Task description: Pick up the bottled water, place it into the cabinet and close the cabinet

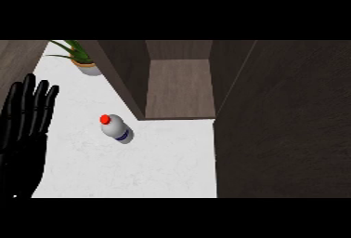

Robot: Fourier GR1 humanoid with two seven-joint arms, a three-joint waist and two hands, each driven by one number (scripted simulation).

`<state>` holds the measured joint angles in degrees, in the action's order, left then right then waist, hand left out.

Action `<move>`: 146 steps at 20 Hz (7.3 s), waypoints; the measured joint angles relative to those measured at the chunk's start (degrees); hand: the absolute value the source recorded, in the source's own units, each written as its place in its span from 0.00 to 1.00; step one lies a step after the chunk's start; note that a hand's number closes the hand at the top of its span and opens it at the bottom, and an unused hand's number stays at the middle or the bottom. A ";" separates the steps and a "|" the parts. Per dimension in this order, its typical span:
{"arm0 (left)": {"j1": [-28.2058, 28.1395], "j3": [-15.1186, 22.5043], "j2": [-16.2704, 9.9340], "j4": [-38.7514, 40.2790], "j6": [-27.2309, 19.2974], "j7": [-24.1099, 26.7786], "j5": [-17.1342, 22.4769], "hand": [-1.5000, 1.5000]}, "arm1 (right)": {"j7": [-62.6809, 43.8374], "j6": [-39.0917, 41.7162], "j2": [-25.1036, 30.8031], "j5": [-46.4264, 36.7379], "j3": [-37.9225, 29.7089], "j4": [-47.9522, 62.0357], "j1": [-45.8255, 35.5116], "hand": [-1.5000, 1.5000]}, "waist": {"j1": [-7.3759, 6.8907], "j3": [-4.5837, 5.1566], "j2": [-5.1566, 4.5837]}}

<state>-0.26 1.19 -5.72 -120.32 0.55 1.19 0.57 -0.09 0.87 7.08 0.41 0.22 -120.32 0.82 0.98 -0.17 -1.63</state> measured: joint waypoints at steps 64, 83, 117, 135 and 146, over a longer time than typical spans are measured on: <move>-2.00 -6.02 -2.00 34.27 8.91 6.90 12.72 0.00 | 6.86 13.16 -4.91 12.48 11.82 -9.06 35.47 0.00 | -0.51 0.19 1.66; 14.73 -13.27 -3.95 75.84 17.18 21.20 13.48 0.00 | 11.06 14.28 -4.30 11.94 13.73 -8.44 39.59 0.00 | -0.19 0.22 1.57; 32.26 -16.87 -1.91 109.95 29.54 35.02 11.05 0.00 | 9.57 12.43 -3.66 12.72 13.89 -4.54 33.56 0.00 | 0.53 0.27 1.21; 30.21 -16.17 -0.53 107.51 27.85 38.44 10.15 1.00 | 10.13 12.62 -2.72 14.59 12.35 -3.54 33.30 0.00 | -0.02 0.25 1.39; 21.81 -19.57 -4.15 101.03 29.79 38.60 15.84 1.00 | 11.76 12.07 -3.20 12.05 14.42 -3.42 34.98 0.00 | -0.67 0.17 1.73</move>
<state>21.54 -18.38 -9.87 -19.29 30.33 39.79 16.41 11.67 12.94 3.87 12.46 14.64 -123.74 35.80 0.31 0.00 0.09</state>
